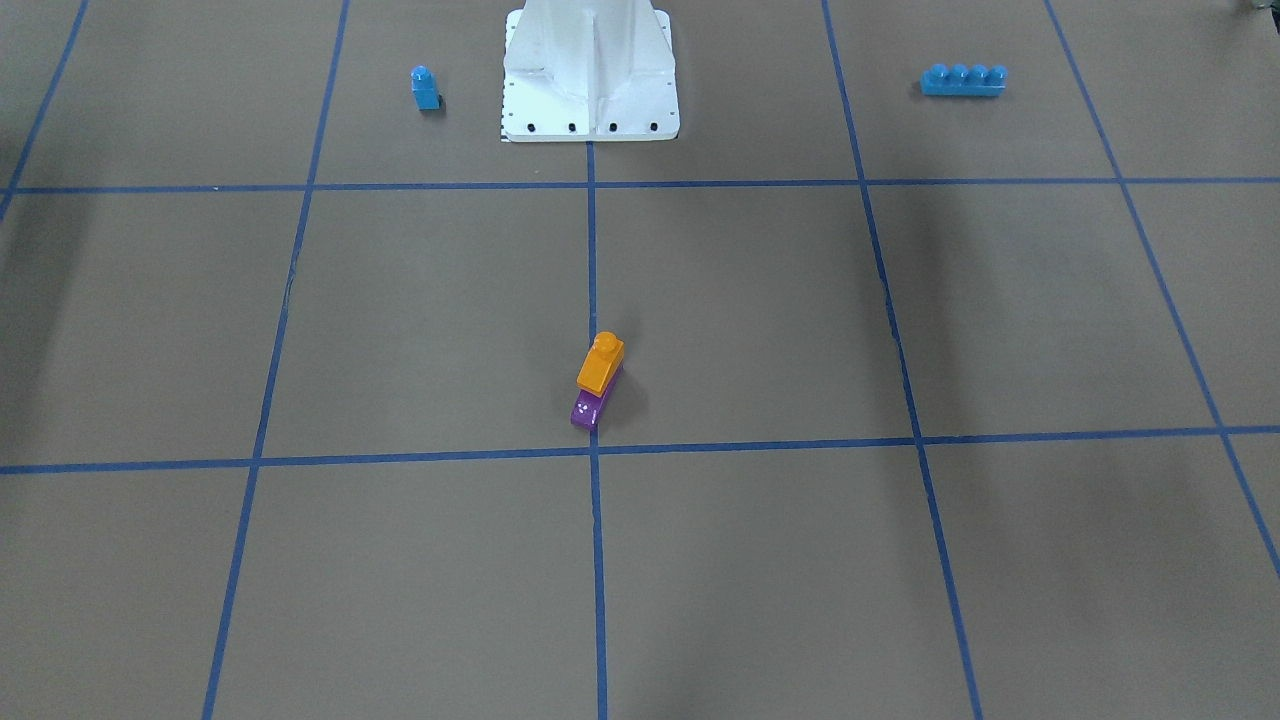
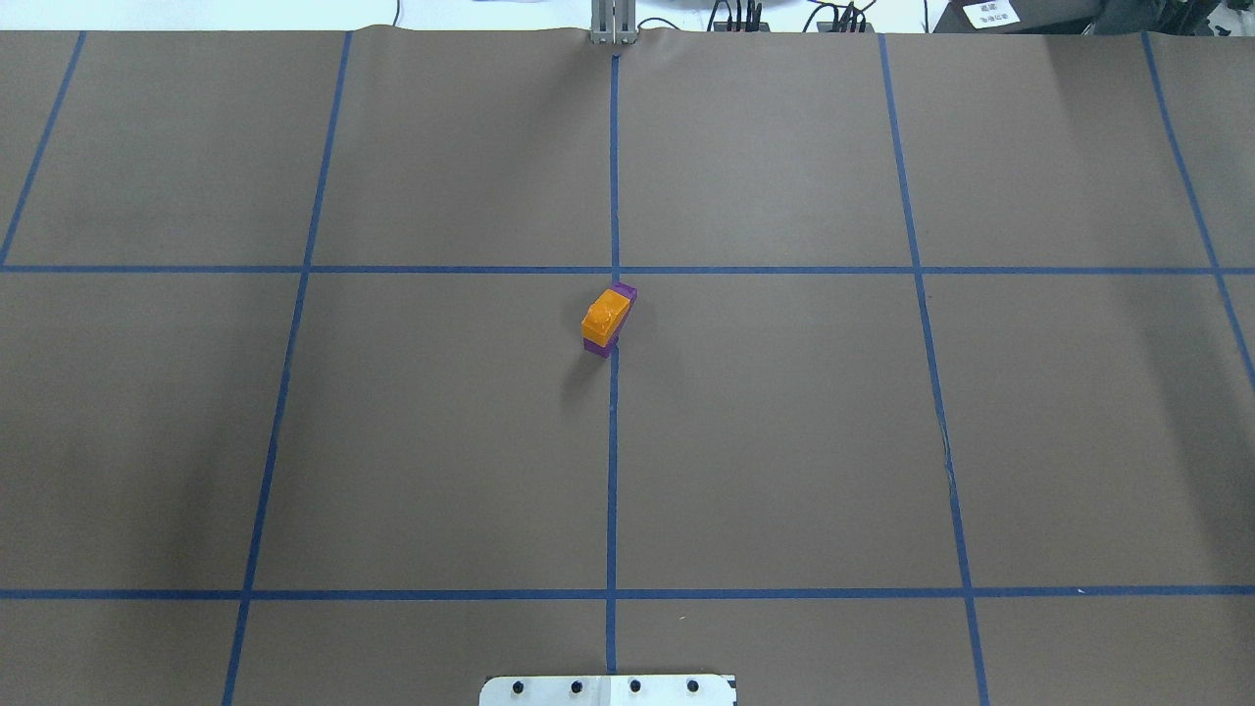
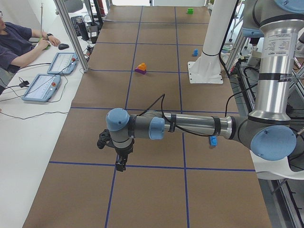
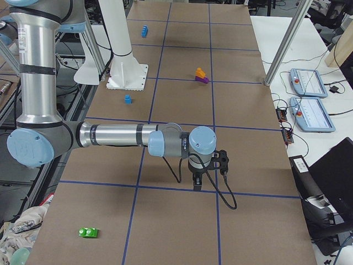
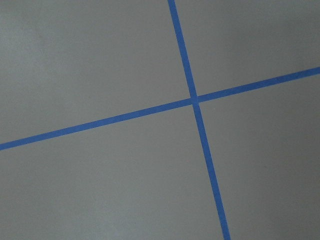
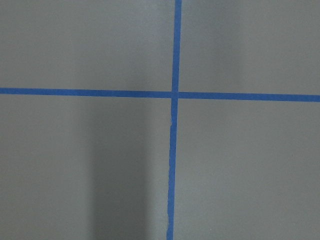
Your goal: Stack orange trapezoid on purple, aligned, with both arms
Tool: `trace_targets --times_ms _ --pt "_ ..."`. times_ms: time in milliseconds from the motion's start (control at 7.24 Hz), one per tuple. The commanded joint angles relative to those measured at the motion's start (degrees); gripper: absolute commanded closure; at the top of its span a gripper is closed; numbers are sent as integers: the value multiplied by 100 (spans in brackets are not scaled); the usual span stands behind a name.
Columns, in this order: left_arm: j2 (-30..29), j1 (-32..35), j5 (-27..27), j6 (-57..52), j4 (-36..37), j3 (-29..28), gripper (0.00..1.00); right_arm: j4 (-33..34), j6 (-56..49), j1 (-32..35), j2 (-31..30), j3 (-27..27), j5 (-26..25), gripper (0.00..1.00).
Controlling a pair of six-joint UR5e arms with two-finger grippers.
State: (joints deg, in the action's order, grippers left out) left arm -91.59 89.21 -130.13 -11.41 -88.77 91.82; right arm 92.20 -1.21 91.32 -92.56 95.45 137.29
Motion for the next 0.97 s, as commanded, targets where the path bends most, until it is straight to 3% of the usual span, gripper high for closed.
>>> trace_targets --times_ms 0,829 --pt "0 0 5 7 0 2 0 0 7 0 2 0 0 0" --pt "-8 -9 -30 347 0 2 0 9 7 0 -7 53 9 0"
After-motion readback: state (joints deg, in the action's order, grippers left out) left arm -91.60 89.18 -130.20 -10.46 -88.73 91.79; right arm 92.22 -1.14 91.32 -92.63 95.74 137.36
